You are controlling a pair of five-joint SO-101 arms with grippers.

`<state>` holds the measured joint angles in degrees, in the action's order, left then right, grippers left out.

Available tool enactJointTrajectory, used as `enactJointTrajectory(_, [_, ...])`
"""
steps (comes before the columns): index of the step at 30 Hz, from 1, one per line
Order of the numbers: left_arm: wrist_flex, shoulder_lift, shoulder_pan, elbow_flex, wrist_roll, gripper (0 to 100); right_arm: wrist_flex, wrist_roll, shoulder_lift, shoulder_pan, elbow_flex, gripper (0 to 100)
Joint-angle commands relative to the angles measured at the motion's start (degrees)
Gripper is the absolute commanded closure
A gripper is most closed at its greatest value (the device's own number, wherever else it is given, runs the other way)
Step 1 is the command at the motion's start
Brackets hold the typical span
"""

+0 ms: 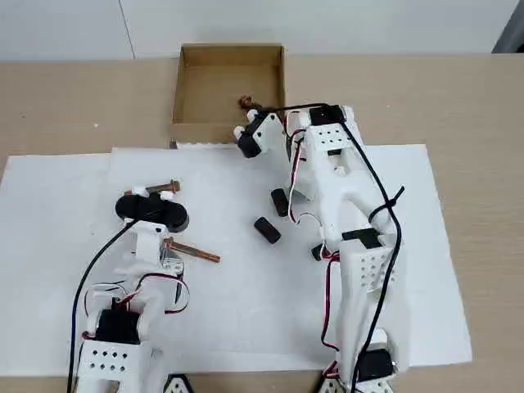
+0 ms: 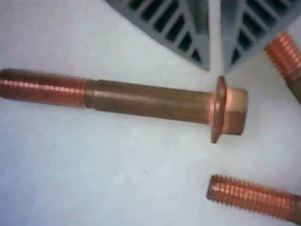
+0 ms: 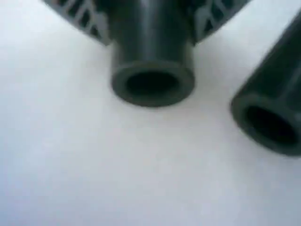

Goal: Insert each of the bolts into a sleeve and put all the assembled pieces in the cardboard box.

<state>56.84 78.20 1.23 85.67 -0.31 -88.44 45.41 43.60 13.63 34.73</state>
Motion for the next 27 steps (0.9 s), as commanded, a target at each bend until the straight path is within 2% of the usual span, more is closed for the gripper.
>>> enactJointTrajectory(1, [-0.70, 0.44, -0.26, -0.22, -0.09, 99, 0.66, 0.53, -0.84, -0.13, 0.44, 99.6])
enactJointTrajectory(9, [-0.70, 0.44, 0.09, -0.22, -0.09, 99, -3.12, -3.43, -9.10, 0.31, 0.53, 99.6])
enactJointTrajectory(19, [-0.70, 0.44, 0.18, -0.22, -0.09, 99, -10.59, -17.76, -24.57, 0.13, 0.09, 99.6])
enactJointTrajectory(27, [-0.70, 0.44, 0.18, -0.22, -0.09, 99, -10.86, -23.21, -37.41, 0.66, -10.64, 99.5])
